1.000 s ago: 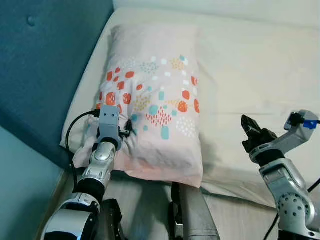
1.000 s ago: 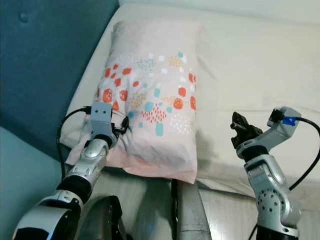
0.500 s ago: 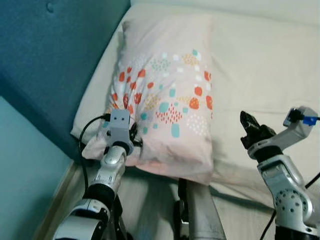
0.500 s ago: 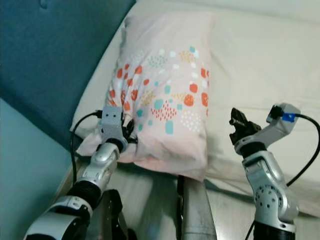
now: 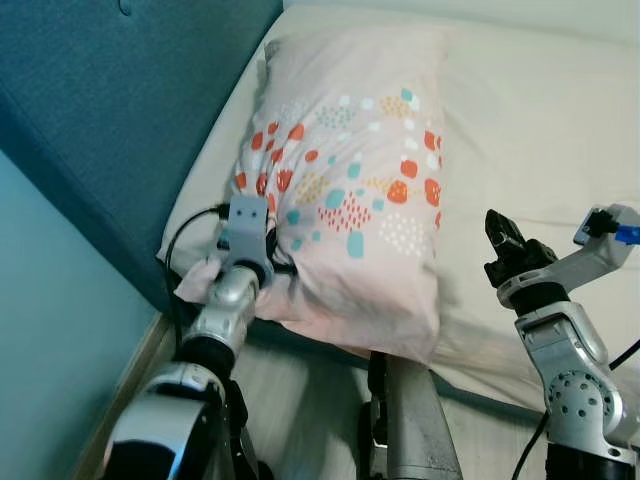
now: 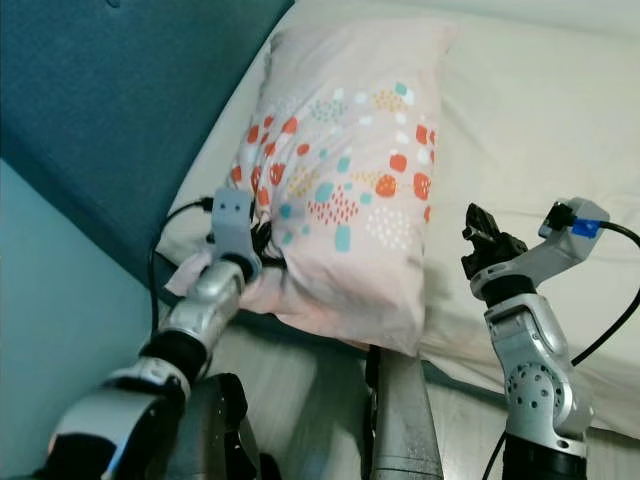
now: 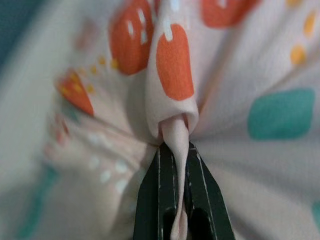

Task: Clean up the room

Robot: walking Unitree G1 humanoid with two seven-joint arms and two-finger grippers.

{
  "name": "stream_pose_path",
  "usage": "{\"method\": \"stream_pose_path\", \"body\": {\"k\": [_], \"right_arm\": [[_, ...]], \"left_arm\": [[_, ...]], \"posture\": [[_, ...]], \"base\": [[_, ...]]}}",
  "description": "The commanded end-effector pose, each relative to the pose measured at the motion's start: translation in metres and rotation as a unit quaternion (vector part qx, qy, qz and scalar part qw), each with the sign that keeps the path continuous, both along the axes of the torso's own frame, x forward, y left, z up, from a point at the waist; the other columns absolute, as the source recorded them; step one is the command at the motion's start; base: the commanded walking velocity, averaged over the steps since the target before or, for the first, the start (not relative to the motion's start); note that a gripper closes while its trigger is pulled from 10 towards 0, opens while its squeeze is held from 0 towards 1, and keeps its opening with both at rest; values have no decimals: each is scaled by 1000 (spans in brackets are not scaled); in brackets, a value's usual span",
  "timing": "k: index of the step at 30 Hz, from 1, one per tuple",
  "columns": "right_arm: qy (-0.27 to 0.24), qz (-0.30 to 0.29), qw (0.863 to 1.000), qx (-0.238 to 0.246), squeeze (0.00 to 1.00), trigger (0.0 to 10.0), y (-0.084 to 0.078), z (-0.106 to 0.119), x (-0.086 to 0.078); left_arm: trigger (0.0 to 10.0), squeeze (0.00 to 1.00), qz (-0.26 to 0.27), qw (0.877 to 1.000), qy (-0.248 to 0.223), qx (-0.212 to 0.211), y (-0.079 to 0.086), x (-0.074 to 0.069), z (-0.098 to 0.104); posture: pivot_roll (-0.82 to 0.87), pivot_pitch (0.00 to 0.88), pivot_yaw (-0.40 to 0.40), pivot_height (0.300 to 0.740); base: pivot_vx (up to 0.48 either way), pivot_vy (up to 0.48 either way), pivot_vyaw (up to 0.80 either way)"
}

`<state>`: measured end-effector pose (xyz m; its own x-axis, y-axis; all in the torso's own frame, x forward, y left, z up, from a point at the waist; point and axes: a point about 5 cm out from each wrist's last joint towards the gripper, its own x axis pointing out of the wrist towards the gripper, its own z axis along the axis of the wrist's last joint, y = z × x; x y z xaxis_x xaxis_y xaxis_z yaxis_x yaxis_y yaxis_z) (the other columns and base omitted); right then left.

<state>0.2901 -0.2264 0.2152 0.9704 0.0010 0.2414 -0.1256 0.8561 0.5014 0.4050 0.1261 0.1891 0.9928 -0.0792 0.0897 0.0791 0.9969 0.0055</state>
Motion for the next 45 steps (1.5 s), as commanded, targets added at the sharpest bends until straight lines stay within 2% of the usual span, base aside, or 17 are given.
{"method": "stream_pose_path", "body": {"k": [1,2,3,7,12,17,20,23,24,26,29,34,39,41,43,44,45], "right_arm": [[7,-10,1000,9,0,10000,-4,-5,0],[5,-11,1000,10,0,10000,-4,-5,0],[5,-11,1000,10,0,10000,-4,-5,0],[0,-12,1000,11,0,10000,-4,-4,1],[-5,-13,1000,14,0,10000,-5,-4,3],[-7,-8,1000,19,0,10000,-2,-4,7],[-11,5,1000,26,0,10000,6,-5,14],[-13,10,999,30,0,10000,8,-5,17],[-16,19,999,34,0,10000,13,-5,20],[-16,19,999,34,0,10000,13,-5,20],[-20,28,999,37,0,10000,17,-5,24],[-29,40,998,41,0,10000,23,-4,29],[-32,46,998,43,0,10000,26,-5,32],[-36,50,997,46,0,10000,28,-6,35],[-36,50,997,46,0,10000,28,-6,35],[-38,53,997,48,0,10000,30,-6,37],[-39,54,997,48,0,10000,30,-6,38]], "left_arm": [[0,0,39,999,-20,-4,17,4,12],[0,0,60,996,-66,15,29,9,44],[0,0,60,996,-66,15,29,9,44],[0,0,105,979,-154,86,55,12,107],[0,0,165,954,-184,169,90,6,130],[0,0,205,940,-180,207,119,-2,126],[0,0,240,935,-144,216,149,-17,92],[0,0,251,937,-124,211,157,-25,74],[0,0,265,939,-83,202,167,-44,42],[0,0,265,939,-83,202,167,-44,42],[0,0,273,945,-28,179,164,-78,5],[0,0,291,945,27,145,161,-119,-21],[0,0,276,952,53,118,153,-133,-25],[0,0,231,968,53,88,133,-137,-28],[0,0,231,968,53,88,133,-137,-28],[784,0,155,986,51,32,99,-131,-28],[784,0,131,990,50,14,86,-130,-26]], "posture": [[-181,293,69,451],[-181,292,70,451],[-181,292,70,451],[-178,275,76,451],[-159,260,75,451],[-142,247,76,451],[-103,230,74,451],[-95,224,72,451],[-78,213,70,451],[-78,213,70,451],[-59,199,72,451],[-40,180,78,451],[-20,166,79,451],[-13,160,77,451],[-13,160,77,451],[-16,144,74,451],[-16,144,74,451]], "base": [[0,0,0],[0,0,0],[0,0,0],[0,0,0],[0,0,0],[0,0,0],[0,0,0],[0,0,0],[0,0,0],[0,0,0],[0,0,0],[0,0,0],[0,0,0],[0,0,0],[0,0,0],[0,0,0],[0,0,0]]}}
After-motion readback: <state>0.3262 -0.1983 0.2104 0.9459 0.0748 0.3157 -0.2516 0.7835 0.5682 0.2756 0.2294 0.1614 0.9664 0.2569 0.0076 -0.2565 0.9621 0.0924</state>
